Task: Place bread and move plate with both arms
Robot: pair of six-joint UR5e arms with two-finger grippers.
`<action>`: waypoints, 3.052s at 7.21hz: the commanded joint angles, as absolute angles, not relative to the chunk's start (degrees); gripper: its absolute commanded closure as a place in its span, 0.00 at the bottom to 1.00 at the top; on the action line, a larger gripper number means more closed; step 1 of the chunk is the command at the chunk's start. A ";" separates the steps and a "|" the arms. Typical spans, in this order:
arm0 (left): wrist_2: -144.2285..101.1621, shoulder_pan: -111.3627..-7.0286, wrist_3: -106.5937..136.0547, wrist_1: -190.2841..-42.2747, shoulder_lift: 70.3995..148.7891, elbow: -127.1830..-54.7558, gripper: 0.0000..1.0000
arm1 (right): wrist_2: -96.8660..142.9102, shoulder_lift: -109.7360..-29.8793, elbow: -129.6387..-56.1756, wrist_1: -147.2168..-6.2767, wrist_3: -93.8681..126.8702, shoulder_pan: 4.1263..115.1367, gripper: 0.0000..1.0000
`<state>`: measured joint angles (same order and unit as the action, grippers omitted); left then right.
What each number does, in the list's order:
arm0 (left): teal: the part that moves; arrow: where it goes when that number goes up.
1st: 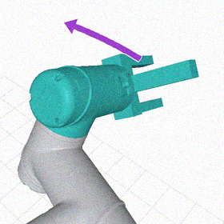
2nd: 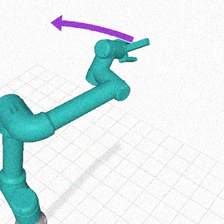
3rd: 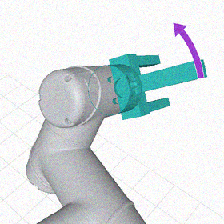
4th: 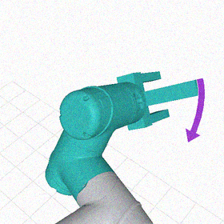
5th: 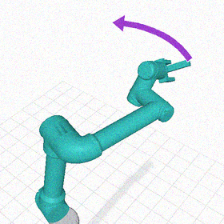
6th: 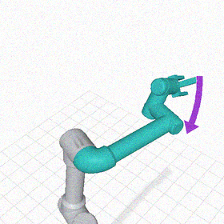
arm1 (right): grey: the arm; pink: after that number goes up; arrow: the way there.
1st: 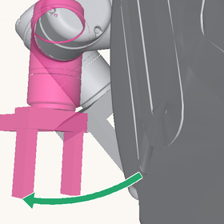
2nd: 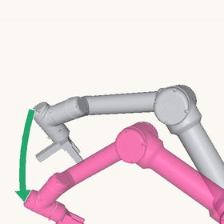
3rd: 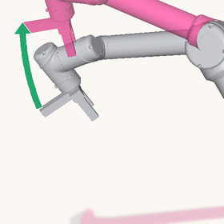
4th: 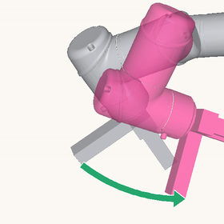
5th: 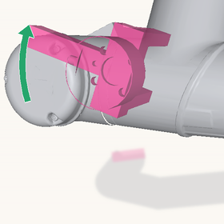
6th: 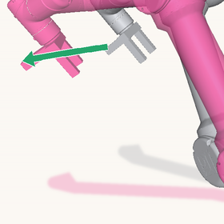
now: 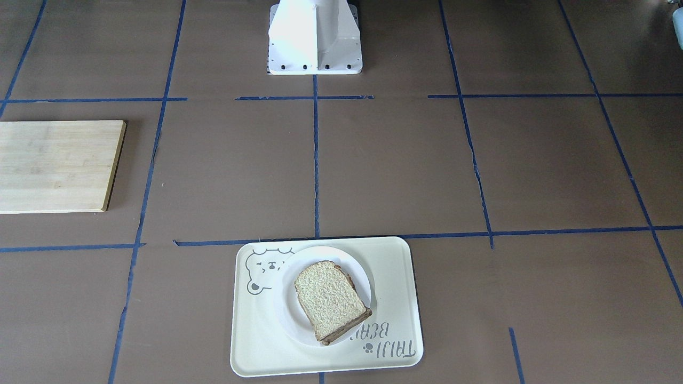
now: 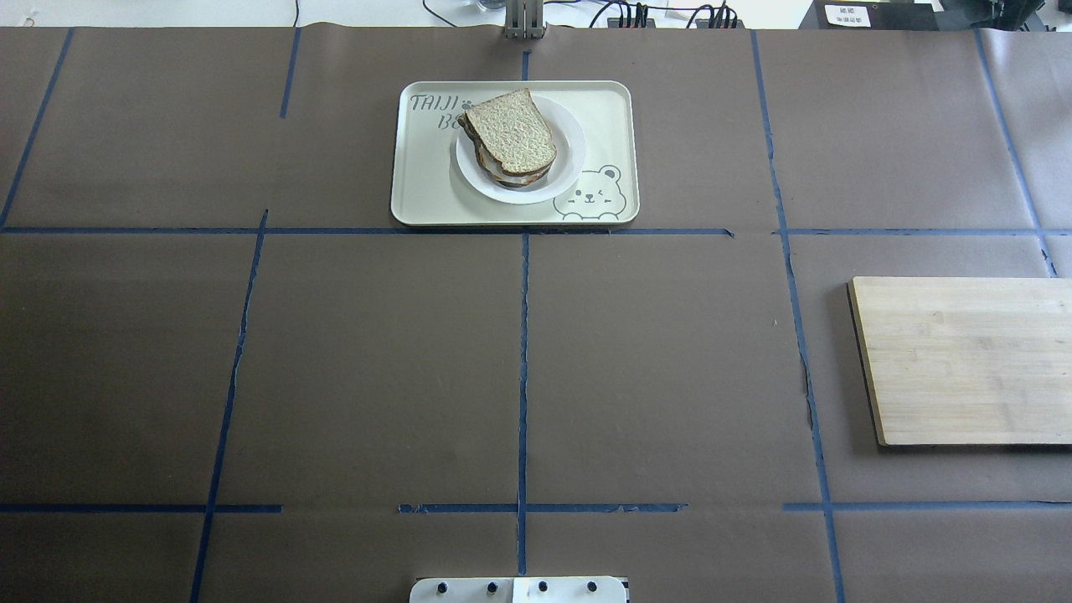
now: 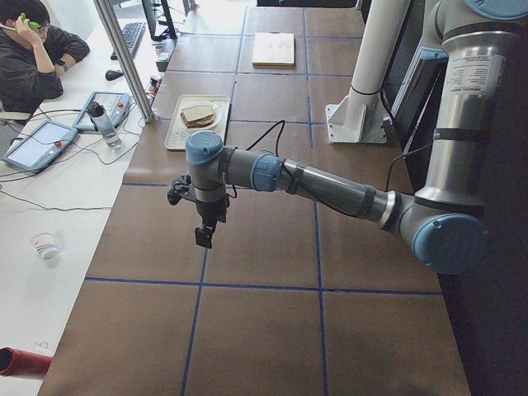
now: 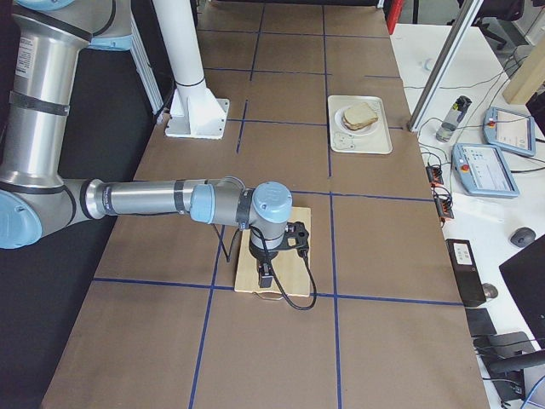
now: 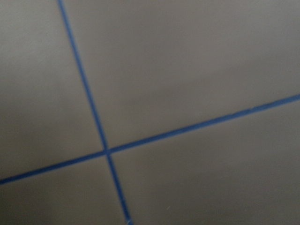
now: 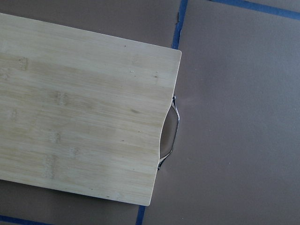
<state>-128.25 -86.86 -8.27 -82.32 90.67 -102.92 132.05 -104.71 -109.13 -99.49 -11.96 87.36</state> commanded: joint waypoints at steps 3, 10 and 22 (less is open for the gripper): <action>-129.28 -91.85 -10.02 -84.99 83.41 -100.82 0.00 | 132.10 -104.68 -109.07 -99.49 -11.87 87.36 0.00; -129.29 -91.58 -10.46 -84.73 83.41 -97.91 0.00 | 132.19 -104.59 -109.34 -99.49 -11.87 87.36 0.00; -129.37 -91.49 -10.55 -84.99 83.58 -98.88 0.00 | 132.19 -104.68 -109.42 -99.40 -11.95 87.36 0.00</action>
<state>-129.37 -91.50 -10.55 -84.98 83.58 -98.91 132.19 -104.62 -109.42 -99.40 -11.93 87.36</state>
